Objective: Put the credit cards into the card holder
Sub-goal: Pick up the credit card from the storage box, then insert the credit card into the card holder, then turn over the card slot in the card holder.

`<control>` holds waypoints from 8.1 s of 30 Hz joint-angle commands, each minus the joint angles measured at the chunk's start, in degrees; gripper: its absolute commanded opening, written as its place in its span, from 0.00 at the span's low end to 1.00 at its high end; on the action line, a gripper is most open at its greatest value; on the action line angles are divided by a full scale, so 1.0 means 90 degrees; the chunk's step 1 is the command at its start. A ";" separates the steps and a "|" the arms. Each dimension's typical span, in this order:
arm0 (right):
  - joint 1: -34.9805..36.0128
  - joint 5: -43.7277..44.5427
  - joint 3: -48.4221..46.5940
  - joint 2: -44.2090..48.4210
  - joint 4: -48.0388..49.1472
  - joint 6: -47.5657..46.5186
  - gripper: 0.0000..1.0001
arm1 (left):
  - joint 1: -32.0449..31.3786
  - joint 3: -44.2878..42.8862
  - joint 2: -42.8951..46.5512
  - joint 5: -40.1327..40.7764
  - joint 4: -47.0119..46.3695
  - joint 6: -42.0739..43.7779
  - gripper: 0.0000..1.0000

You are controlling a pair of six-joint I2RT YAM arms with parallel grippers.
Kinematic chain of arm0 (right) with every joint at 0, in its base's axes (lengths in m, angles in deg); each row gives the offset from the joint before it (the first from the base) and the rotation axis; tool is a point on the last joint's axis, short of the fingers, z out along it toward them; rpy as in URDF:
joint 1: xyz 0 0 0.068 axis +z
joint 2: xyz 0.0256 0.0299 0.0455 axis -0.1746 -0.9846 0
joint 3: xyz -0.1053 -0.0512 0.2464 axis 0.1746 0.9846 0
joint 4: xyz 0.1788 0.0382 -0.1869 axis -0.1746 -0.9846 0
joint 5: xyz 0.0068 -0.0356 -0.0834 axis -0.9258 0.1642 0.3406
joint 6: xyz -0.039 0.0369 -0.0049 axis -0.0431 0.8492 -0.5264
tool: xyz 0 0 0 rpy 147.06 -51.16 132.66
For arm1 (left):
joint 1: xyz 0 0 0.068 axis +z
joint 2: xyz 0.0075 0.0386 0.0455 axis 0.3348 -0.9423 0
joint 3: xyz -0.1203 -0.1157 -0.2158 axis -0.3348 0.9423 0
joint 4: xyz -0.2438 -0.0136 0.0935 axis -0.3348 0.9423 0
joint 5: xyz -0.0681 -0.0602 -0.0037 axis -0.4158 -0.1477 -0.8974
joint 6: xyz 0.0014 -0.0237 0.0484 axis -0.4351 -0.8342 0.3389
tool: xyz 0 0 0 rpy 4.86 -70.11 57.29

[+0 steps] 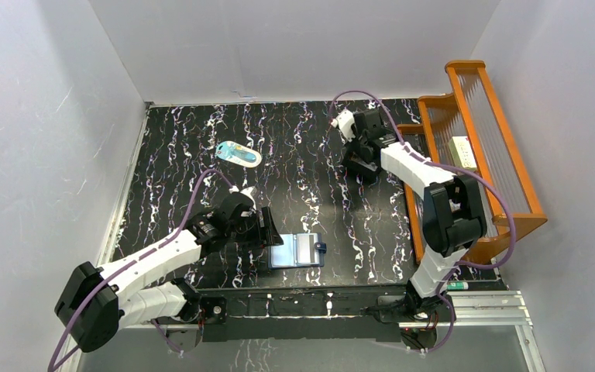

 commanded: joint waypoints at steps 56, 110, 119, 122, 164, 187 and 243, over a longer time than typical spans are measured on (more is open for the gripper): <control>0.2796 -0.3581 0.5371 0.3056 0.3560 1.0391 0.00 | 0.0649 0.0653 -0.1239 -0.0938 -0.0687 0.0046 0.15; 0.3196 -0.3155 0.4600 0.2107 0.2659 0.9832 0.38 | 0.0647 0.0769 -0.1106 -0.0992 -0.0749 0.0007 0.11; 0.3303 -0.3318 0.4361 0.1658 0.2932 0.9840 0.36 | 0.0650 0.0752 -0.1138 -0.1007 -0.0756 0.0007 0.11; 0.3370 -0.3373 0.4229 0.1482 0.2979 0.9823 0.33 | 0.0648 0.0757 -0.1141 -0.1007 -0.0759 -0.0003 0.11; 0.3141 -0.2821 0.3281 0.2204 0.1238 0.8118 0.43 | 0.0650 0.0675 0.0085 -0.0804 -0.0961 -0.0613 0.33; 0.2768 -0.2923 0.3827 0.2052 0.1541 0.8109 0.43 | 0.0650 0.0614 -0.0827 -0.0642 -0.1269 -0.0560 0.44; 0.2761 -0.2841 0.3969 0.2019 0.1592 0.8168 0.42 | 0.0650 0.0568 -0.1381 -0.1074 -0.1968 -0.0583 0.48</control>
